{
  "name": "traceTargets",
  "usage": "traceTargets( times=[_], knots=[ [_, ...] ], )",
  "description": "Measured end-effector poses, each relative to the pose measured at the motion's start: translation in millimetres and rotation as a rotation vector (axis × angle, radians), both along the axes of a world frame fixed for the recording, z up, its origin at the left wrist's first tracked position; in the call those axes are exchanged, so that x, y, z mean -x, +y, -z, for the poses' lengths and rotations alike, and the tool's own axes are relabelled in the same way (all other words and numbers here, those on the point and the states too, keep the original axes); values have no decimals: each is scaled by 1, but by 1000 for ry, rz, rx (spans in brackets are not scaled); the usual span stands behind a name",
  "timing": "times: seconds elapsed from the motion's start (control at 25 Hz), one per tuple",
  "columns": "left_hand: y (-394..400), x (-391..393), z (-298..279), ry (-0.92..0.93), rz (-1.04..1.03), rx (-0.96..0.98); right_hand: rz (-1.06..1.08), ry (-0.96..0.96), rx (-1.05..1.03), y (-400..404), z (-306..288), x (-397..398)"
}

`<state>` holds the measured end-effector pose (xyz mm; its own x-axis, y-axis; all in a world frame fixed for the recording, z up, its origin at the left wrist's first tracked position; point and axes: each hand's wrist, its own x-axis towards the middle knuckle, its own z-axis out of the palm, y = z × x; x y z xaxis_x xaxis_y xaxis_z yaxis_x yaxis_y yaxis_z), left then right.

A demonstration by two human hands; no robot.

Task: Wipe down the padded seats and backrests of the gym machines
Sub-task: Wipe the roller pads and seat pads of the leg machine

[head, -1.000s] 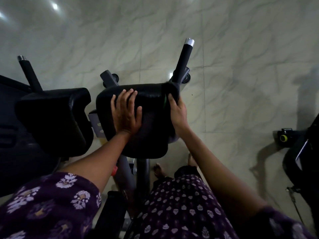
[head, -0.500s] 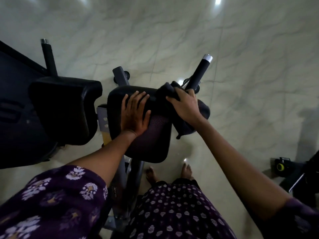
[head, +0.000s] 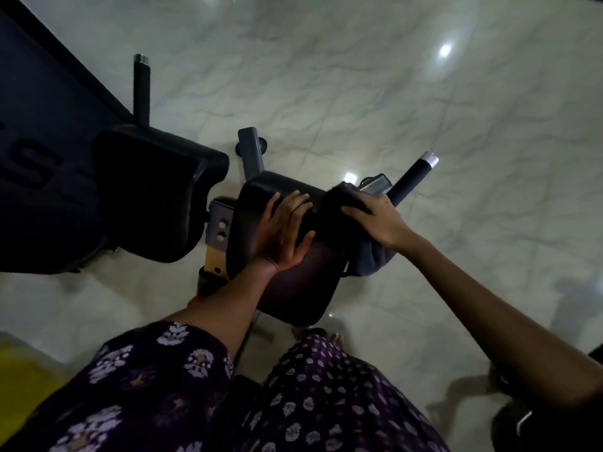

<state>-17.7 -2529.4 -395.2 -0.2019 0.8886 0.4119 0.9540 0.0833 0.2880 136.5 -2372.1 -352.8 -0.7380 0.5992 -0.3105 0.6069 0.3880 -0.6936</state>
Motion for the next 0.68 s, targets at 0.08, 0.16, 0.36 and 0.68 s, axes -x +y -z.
traceTargets(
  times=[0.08, 0.16, 0.36, 0.68],
  knots=[
    [-1, -1, 0, -21, -7, 3, 28, -49, 55, 12, 6, 14],
    [-1, 1, 0, -23, -14, 5, -22, -196, 2, 24, 8, 46],
    [-1, -4, -1, -14, -99, 13, -172, -55, -25, 23, 7, 42],
    [6, -57, -2, -254, -835, 92, -377, -94, 62, 39, 11, 60]
  ],
)
